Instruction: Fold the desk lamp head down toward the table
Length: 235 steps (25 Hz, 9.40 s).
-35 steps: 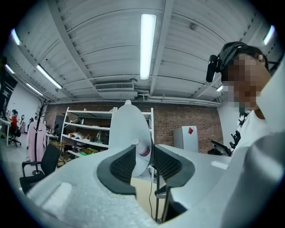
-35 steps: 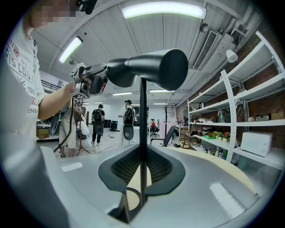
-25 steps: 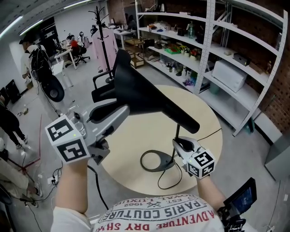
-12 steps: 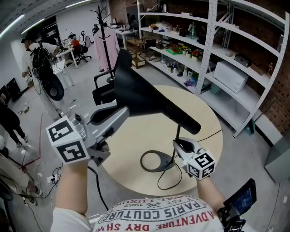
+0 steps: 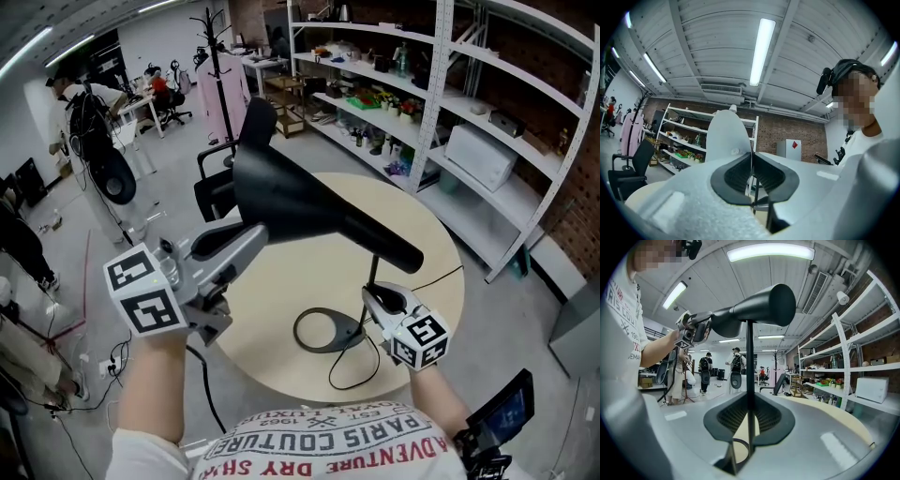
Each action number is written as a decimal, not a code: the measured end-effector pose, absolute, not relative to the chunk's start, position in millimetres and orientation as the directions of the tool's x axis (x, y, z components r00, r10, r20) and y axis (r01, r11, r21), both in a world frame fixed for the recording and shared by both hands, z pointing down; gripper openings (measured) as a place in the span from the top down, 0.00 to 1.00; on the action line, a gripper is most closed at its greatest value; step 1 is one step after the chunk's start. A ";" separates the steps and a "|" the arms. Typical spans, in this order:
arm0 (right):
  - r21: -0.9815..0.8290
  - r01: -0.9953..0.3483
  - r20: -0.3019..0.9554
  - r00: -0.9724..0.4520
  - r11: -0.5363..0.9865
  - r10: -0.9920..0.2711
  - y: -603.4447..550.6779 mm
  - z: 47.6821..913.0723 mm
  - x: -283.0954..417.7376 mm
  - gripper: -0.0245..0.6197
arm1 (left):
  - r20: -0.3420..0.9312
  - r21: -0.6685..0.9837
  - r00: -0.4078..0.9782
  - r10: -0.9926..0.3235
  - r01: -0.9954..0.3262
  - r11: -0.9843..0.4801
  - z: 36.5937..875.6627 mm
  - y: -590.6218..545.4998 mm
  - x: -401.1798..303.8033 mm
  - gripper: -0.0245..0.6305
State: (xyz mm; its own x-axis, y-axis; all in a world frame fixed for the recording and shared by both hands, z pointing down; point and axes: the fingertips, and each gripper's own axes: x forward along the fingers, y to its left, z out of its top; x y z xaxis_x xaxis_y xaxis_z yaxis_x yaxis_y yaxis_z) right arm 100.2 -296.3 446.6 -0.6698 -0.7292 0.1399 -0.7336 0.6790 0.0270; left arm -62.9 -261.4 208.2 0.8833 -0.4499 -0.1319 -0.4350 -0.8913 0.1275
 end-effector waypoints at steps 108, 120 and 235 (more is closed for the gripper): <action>0.015 -0.729 0.125 -0.678 0.684 -0.725 -289.2 447.6 99.8 0.90 | -0.366 0.644 0.789 -0.494 -0.168 -0.746 366.8 -253.0 -60.8 0.91; 0.009 -0.730 0.119 -0.678 0.684 -0.725 -288.1 445.2 99.1 0.90 | -0.407 0.692 0.774 -0.485 -0.086 -0.717 378.0 -250.5 -52.9 0.91; -0.112 -0.614 0.149 -0.788 0.781 -0.597 -51.2 425.2 11.2 0.96 | 0.078 0.303 0.932 -0.355 -0.361 -0.882 424.6 -51.6 -33.5 0.96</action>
